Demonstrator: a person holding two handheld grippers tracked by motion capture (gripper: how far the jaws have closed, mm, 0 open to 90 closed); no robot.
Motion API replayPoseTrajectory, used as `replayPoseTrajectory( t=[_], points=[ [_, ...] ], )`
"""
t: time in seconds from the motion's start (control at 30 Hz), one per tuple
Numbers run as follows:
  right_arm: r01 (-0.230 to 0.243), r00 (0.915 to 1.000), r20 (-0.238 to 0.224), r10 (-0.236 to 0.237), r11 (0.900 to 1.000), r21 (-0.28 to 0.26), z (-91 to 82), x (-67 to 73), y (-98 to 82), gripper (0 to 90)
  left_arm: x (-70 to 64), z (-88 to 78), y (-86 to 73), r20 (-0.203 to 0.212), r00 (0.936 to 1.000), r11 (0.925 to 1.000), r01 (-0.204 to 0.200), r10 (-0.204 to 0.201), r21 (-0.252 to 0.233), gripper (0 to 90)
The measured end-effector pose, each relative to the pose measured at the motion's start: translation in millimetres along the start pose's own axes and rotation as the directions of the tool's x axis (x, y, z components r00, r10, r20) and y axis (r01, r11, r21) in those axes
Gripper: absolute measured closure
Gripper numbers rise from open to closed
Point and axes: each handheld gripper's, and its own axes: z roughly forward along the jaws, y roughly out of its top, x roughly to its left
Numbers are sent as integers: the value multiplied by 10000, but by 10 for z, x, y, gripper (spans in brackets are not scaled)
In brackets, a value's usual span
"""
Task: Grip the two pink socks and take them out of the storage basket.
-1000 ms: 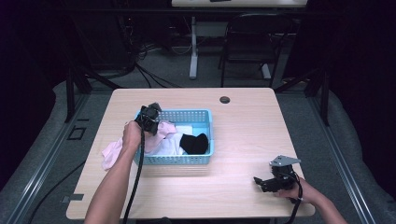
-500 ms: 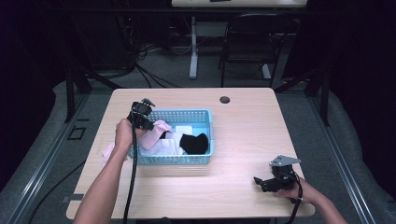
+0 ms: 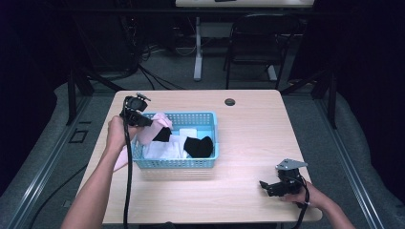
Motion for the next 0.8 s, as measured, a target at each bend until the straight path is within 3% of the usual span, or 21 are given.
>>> replayPoseTrajectory(
  t=[0.23,0.43,0.5,0.8],
  points=[
    [-3,10000,-9,3,10000,-3,1,-1,0,0,8,-211,-7,-44,10000,9993,8,-10,-385,869],
    [13,10000,-31,-13,10000,5,0,-1,0,0,24,-496,-25,-206,9998,9958,-39,20,-917,869],
    [14,10000,-26,-14,10000,6,0,0,0,0,35,-668,-35,-395,9992,9939,-133,90,-1098,869],
    [11,10000,-24,-11,10000,7,0,0,0,0,126,-1027,-123,-841,9962,9879,80,-213,-1549,869]
  ],
)
